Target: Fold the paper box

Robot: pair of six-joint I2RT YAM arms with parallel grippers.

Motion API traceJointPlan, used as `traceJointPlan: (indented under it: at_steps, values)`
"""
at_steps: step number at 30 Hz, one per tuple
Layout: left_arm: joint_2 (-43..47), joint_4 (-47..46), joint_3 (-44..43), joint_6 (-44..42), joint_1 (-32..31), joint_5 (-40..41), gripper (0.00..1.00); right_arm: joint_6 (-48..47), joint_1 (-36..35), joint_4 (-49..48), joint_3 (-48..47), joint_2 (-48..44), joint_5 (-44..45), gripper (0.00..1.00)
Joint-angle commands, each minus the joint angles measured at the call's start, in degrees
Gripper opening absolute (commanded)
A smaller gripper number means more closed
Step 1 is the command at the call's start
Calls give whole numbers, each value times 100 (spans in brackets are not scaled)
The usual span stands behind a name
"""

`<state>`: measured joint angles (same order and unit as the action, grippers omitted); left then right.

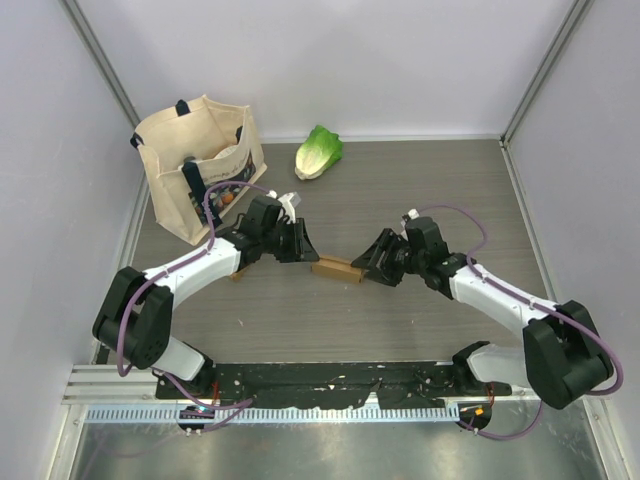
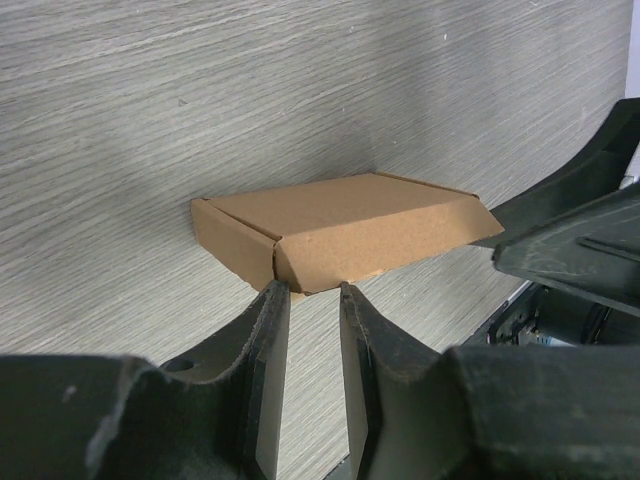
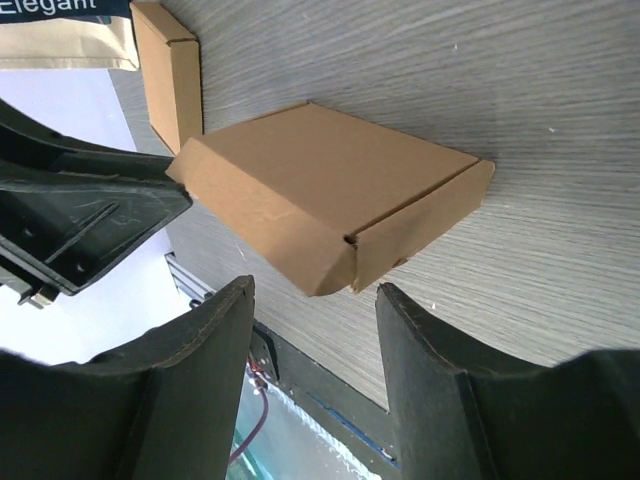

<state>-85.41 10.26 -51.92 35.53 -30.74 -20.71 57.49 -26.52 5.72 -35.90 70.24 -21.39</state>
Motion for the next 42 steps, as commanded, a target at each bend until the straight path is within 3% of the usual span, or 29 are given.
traceJointPlan:
  at_steps: [1, 10, 17, 23, 27, 37, 42]
  values:
    - [-11, 362, 138, -187, 7, 296, 31, 315, -2, -754, 136, 165, -199, 56]
    - [-20, 371, 217, -231, 7, 304, 31, 394, 60, -1431, 637, 464, -321, 43]
    - [-46, 336, 244, -222, -2, 304, 31, 876, 304, -1740, 829, -124, -735, 69]
    - [-11, 319, 296, -204, -2, 287, 31, 1228, 569, -2030, 892, 68, -893, 70]
    - [41, 319, 297, -195, -2, 304, 30, 1335, 578, -2276, 830, 455, -946, 68]
    - [-99, 257, 305, -187, -28, 296, 30, 1186, 596, -2997, 1217, 1184, -753, 52]
    - [-318, 169, 314, -187, -28, 296, 31, 1018, 719, -3610, 1375, 2028, -770, 50]
